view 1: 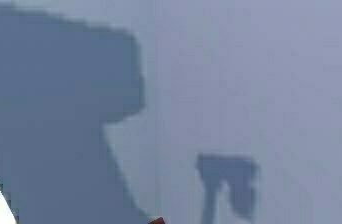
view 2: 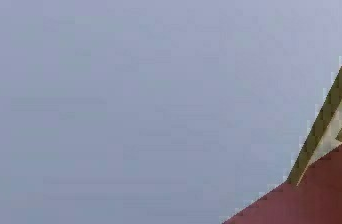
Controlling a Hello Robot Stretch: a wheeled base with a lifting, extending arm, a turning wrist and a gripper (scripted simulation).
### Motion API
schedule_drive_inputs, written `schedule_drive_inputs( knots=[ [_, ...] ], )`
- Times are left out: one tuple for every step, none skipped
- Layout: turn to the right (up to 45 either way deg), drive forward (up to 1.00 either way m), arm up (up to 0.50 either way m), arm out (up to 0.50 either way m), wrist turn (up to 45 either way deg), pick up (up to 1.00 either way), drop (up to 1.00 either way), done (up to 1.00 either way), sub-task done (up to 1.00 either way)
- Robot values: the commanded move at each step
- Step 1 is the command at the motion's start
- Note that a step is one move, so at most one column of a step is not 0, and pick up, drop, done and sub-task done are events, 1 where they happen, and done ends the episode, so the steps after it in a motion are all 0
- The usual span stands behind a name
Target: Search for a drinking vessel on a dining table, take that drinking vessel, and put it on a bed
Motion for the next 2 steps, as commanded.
schedule_drive_inputs(
  knots=[
    [45.0,0.0,0.0,0.0,0.0,0.0,0.0,0.0,0.0],
    [45.0,0.0,0.0,0.0,0.0,0.0,0.0,0.0,0.0]
  ],
)
